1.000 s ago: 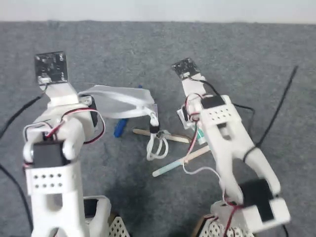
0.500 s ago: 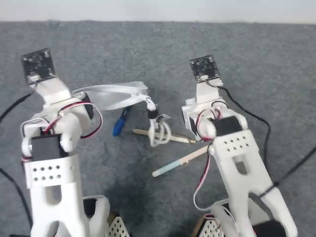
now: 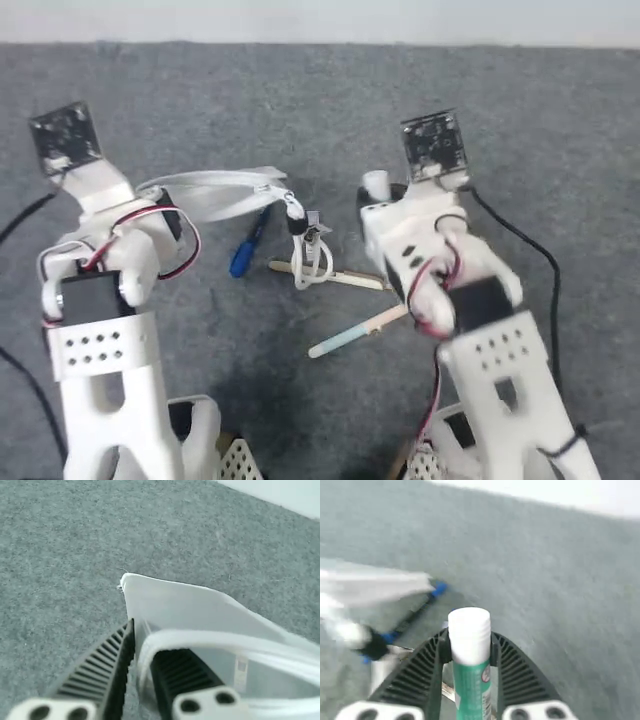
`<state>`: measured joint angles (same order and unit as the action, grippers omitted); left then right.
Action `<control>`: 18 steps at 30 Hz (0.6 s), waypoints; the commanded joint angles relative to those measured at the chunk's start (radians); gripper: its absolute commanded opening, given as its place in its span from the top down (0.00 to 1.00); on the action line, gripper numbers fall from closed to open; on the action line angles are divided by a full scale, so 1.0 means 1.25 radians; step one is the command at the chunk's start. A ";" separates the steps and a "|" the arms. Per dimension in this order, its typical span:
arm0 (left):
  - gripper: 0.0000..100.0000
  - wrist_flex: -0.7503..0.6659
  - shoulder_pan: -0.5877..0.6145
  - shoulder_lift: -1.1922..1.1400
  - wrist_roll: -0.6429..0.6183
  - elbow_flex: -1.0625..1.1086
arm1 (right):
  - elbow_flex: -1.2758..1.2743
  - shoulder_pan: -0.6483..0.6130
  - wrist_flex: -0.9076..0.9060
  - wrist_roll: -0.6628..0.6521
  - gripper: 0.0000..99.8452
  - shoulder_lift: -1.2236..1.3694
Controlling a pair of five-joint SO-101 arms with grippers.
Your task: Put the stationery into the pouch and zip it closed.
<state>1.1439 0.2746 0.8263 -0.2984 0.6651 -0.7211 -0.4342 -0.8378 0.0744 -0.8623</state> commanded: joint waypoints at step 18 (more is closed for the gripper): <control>0.99 -0.028 0.004 0.005 -0.009 -0.021 | -0.001 -0.278 0.218 0.004 0.99 -0.214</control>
<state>1.1439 0.2746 0.8263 -0.2984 0.6651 -0.7380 -0.7595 -0.6475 0.0744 -1.0971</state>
